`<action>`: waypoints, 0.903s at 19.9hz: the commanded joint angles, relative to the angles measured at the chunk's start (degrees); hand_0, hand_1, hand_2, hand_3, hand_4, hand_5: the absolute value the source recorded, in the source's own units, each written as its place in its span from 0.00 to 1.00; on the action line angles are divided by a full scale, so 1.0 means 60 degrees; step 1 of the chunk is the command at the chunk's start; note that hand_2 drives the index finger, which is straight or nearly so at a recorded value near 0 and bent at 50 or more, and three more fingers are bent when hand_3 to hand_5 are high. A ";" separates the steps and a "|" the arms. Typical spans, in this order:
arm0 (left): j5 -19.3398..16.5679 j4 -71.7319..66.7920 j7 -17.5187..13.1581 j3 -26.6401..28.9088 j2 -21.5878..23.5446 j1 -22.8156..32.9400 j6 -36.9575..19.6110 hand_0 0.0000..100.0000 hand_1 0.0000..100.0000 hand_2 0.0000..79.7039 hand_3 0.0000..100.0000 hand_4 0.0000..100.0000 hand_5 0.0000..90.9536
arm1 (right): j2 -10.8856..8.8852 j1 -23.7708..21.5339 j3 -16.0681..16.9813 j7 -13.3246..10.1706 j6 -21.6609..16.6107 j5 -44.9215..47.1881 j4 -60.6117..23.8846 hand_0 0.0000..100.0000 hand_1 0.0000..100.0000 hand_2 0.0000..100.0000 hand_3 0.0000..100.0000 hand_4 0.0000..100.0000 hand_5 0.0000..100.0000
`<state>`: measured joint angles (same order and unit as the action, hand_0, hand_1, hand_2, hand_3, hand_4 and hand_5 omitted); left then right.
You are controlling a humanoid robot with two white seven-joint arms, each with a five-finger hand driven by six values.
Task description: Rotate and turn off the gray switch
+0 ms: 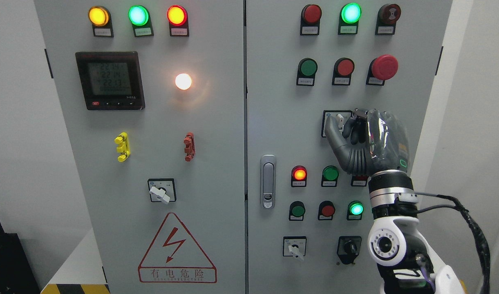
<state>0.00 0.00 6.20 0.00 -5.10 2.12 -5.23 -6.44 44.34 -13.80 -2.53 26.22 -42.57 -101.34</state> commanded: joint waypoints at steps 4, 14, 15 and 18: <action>-0.0073 -0.0219 0.0007 0.0308 0.0000 -0.0002 -0.0007 0.12 0.39 0.00 0.00 0.00 0.00 | 0.0004 -0.0050 0.0015 0.0011 -0.0063 0.0005 0.0014 0.51 0.31 0.74 0.96 0.88 1.00; -0.0073 -0.0219 0.0022 0.0308 0.0000 -0.0002 -0.0007 0.12 0.39 0.00 0.00 0.00 0.00 | -0.0040 -0.0050 0.0103 -0.0033 -0.0077 -0.0010 0.0000 0.51 0.31 0.72 0.95 0.88 1.00; -0.0073 -0.0219 0.0022 0.0293 0.0000 -0.0002 0.0007 0.12 0.39 0.00 0.00 0.00 0.00 | -0.0054 -0.0050 0.0103 -0.0033 -0.0077 -0.0025 -0.0015 0.51 0.31 0.72 0.95 0.88 1.00; -0.0073 -0.0219 0.0007 0.0308 0.0000 -0.0002 0.0007 0.12 0.39 0.00 0.00 0.00 0.00 | -0.0142 -0.0065 0.0117 -0.0048 -0.0077 -0.0025 -0.0059 0.51 0.32 0.72 0.95 0.88 1.00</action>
<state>0.00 0.00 6.28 0.00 -5.10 2.11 -5.23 -6.64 44.01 -13.48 -2.66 25.68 -42.64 -101.39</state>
